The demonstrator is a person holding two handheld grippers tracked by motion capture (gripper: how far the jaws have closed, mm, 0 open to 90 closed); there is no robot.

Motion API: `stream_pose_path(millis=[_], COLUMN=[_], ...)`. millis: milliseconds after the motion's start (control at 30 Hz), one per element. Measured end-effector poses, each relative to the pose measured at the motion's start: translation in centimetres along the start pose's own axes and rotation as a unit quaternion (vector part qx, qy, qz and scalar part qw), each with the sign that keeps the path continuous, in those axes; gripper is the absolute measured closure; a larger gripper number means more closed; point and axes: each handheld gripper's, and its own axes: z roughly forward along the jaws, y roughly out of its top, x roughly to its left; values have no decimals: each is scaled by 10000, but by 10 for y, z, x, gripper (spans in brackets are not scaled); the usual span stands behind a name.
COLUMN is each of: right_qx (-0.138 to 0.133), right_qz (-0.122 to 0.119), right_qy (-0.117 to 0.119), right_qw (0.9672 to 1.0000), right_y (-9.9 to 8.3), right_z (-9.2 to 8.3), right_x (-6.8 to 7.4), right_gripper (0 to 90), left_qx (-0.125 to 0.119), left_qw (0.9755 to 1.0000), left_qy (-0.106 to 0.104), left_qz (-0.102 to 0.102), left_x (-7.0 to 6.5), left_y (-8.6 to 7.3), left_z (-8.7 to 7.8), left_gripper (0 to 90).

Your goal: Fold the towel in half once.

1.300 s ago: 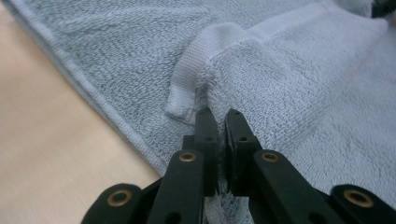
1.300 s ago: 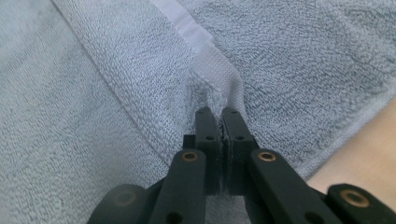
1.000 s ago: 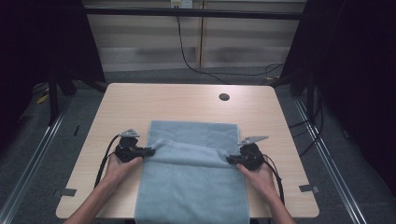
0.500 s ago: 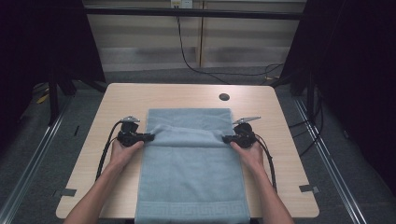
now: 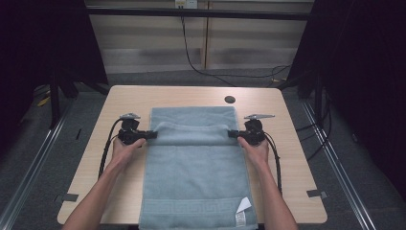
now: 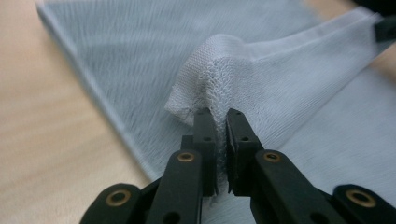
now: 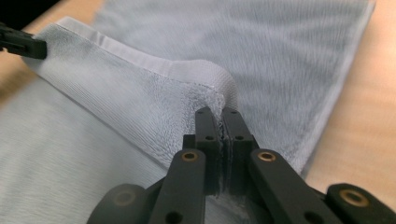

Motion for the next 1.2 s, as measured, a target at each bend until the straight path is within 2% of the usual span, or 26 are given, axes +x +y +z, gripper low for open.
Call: stream_pose_path(millis=[133,267,367,467,533,600,633,700,767,867,900,1000,1067,1100,1167,1200], right_qx=[-407,-729,-908,-1041,-1082,-1113,-1127,-1176,-1253,-1175,-1149,-1172,-972,-899,-712,-605], right_qz=[-76,-364,-554,-677,-721,-813,-853,-964,-1038,-1152,-1187,-1272,-1309,-1257,-1182,-1119], right_qy=[192,279,367,447,473,498,510,526,626,642,641,604,531,557,592,678], right_qw=[9990,9963,9936,9912,9904,9892,9886,9870,9847,9843,9842,9831,9852,9864,9887,9896], right_y=[21,48,63,70,72,73,72,69,63,49,43,23,9,1,-17,-28], right_z=[-23,-49,-70,-85,-94,-103,-108,-118,-129,-139,-141,-149,-149,-147,-144,-141], right_x=[8,22,36,44,49,55,58,64,71,79,80,85,85,85,84,85], right_gripper=[873,873,873,873,873,873,873,873,873,873,873,873,873,873,872,872], left_qx=[-360,-739,-929,-1100,-1220,-1322,-1311,-1326,-1349,-1391,-1353,-1184,-1110,-1041,-878,-821], left_qw=[9990,9960,9943,9918,9899,9879,9878,9864,9855,9842,9841,9858,9869,9873,9894,9897], left_qy=[4,-25,-59,-112,-206,-431,-419,-480,-555,-727,-728,-761,-755,-809,-735,-736], left_qz=[283,494,517,639,690,685,724,843,871,825,893,920,898,882,888,909], left_x=[-14,-34,-43,-54,-62,-69,-73,-82,-90,-100,-103,-111,-113,-113,-113,-113], left_y=[22,41,46,49,49,47,45,41,35,21,15,-4,-18,-27,-46,-53], left_z=[-27,-55,-73,-93,-106,-117,-122,-132,-141,-148,-149,-147,-143,-140,-134,-132], left_gripper=[846,846,849,850,850,850,850,850,849,849,849,847,846,846,845,845])
